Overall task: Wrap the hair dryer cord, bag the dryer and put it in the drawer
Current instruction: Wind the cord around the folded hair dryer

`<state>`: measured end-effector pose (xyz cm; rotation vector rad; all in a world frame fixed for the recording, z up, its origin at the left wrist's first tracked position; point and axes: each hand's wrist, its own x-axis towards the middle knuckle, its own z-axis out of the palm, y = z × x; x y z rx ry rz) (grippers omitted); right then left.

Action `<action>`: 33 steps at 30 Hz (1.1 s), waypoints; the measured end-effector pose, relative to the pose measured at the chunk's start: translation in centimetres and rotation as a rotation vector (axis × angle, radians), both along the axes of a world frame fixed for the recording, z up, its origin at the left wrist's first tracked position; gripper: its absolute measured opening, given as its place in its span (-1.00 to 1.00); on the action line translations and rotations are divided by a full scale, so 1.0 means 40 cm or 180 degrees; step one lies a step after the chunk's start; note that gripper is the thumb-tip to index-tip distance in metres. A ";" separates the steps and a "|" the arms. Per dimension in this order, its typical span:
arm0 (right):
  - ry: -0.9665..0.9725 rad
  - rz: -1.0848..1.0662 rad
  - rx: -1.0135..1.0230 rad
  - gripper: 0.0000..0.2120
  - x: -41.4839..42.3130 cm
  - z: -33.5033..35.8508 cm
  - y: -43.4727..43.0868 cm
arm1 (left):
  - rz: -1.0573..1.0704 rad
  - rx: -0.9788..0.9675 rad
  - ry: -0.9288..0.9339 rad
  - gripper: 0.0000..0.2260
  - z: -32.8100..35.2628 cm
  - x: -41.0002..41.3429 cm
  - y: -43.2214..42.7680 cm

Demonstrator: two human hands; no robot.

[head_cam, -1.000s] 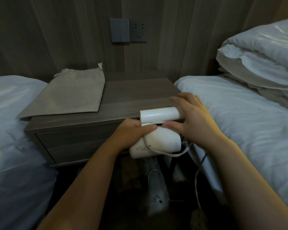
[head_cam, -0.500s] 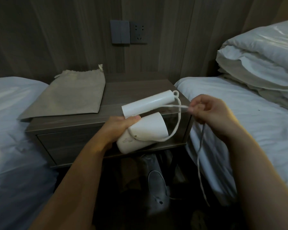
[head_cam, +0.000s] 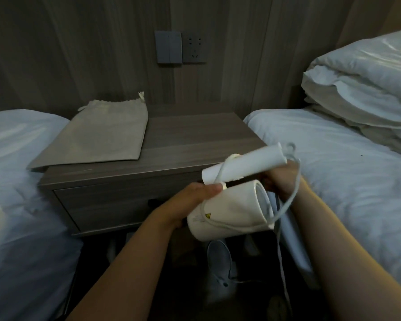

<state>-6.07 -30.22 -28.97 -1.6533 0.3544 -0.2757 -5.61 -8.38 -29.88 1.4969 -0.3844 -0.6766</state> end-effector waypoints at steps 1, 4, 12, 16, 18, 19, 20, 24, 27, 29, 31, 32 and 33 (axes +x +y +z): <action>-0.0020 -0.0019 -0.0271 -0.77 0.004 -0.009 0.005 | 0.0111 -0.0140 0.0161 -0.77 0.002 -0.002 -0.003; -0.0098 0.0075 -0.1010 -0.72 -0.003 -0.015 0.034 | 0.0536 -0.0423 0.0519 -0.64 0.011 0.000 -0.014; -0.0047 0.1029 -0.1256 -0.63 -0.028 0.009 0.076 | 0.1177 -0.0918 0.0754 -0.55 0.039 0.014 -0.012; -0.0026 0.1212 -0.1682 -0.62 -0.041 0.033 0.067 | 0.1422 -0.0812 0.0446 -0.55 0.050 0.018 -0.001; -0.0001 0.1169 -0.1949 -0.62 -0.046 0.044 0.070 | 0.1567 -0.0685 0.0275 -0.66 0.059 0.019 0.000; 0.0017 0.1147 -0.1992 -0.64 -0.046 0.047 0.074 | 0.1637 -0.0634 0.0191 -0.70 0.065 0.019 0.000; 0.0026 0.1179 -0.1859 -0.72 -0.047 0.050 0.078 | 0.1697 -0.0618 0.0118 -0.73 0.069 0.019 -0.001; 0.0131 0.1981 -0.0093 -0.77 -0.063 0.061 0.083 | 0.2006 -0.0646 -0.0150 -0.79 0.089 0.017 -0.002; 0.0040 0.2060 0.0732 -0.73 -0.074 0.064 0.112 | 0.1995 -0.0729 -0.0361 -0.79 0.097 0.016 -0.004; 0.0004 0.1765 0.0658 -0.65 -0.067 0.057 0.138 | 0.1911 -0.0731 -0.0433 -0.84 0.099 0.010 -0.010; -0.0037 0.1378 0.0678 -0.70 -0.059 0.047 0.155 | 0.1786 -0.0734 -0.0463 -0.89 0.093 0.007 -0.018; -0.0051 0.1222 0.0758 -0.74 -0.058 0.044 0.158 | 0.1733 -0.0770 -0.0462 -0.90 0.091 0.005 -0.023; -0.0086 0.1129 0.0807 -0.76 -0.057 0.043 0.157 | 0.1699 -0.0821 -0.0461 -0.90 0.088 0.003 -0.025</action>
